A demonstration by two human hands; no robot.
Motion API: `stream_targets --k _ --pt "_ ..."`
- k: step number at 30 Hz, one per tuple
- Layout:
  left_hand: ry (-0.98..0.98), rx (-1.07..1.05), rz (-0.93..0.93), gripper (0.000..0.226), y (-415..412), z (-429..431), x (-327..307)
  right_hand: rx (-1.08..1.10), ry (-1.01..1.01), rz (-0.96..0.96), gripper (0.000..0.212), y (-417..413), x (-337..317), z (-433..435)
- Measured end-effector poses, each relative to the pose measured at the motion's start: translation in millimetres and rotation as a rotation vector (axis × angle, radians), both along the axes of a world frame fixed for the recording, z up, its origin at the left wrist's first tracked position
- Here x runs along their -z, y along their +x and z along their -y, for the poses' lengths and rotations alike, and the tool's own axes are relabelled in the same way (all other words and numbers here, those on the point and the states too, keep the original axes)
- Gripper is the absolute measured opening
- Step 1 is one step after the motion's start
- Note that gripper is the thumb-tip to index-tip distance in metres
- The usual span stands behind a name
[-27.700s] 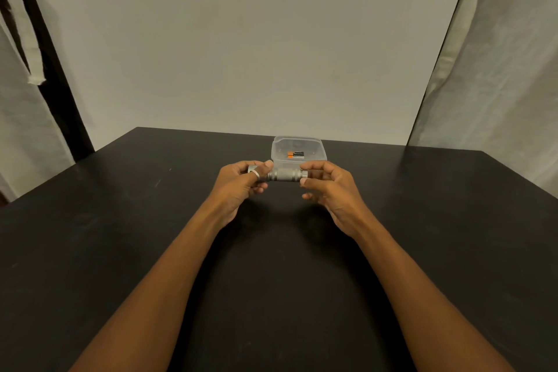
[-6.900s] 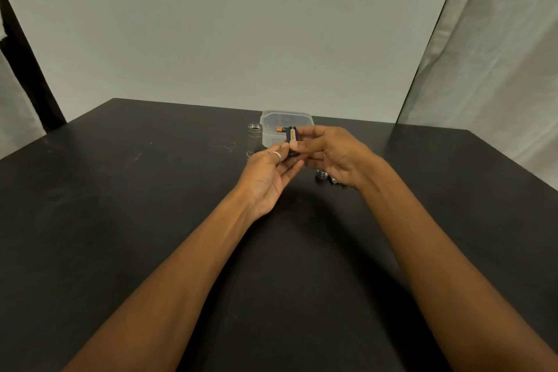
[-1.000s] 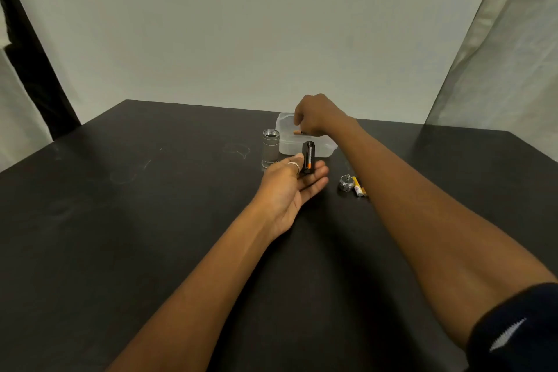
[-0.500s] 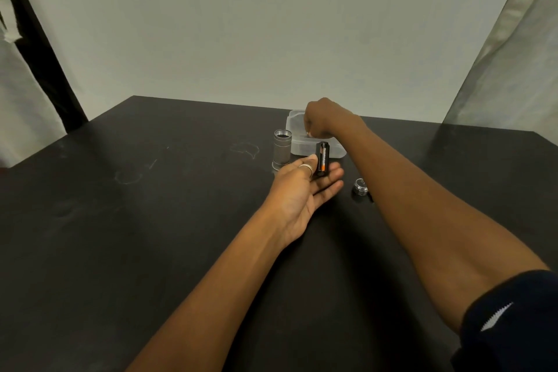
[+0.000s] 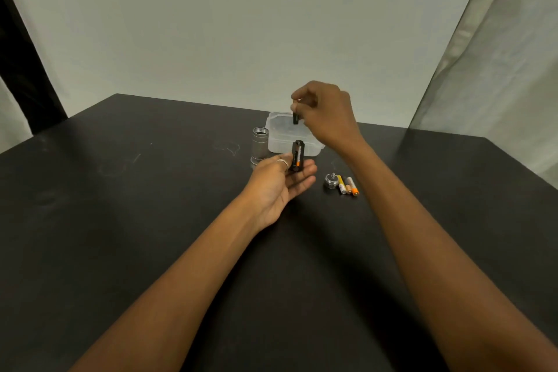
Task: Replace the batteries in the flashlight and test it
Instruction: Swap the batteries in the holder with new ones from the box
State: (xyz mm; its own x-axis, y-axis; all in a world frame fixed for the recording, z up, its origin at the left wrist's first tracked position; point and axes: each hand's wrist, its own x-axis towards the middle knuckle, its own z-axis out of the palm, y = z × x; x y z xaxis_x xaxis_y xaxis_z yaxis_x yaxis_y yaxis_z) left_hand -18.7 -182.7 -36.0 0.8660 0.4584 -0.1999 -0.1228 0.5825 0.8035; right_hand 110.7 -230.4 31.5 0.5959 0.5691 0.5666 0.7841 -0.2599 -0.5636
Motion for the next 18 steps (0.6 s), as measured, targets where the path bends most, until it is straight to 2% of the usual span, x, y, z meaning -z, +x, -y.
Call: stream_targets --k 5,18 --pt "0.013 -0.027 0.011 0.024 -4 5 -4 -0.045 0.093 -0.121 0.011 -34 11 34" --pt "0.024 -0.029 0.026 0.026 -3 2 -1 -0.027 0.097 0.223 0.005 -51 43 50"
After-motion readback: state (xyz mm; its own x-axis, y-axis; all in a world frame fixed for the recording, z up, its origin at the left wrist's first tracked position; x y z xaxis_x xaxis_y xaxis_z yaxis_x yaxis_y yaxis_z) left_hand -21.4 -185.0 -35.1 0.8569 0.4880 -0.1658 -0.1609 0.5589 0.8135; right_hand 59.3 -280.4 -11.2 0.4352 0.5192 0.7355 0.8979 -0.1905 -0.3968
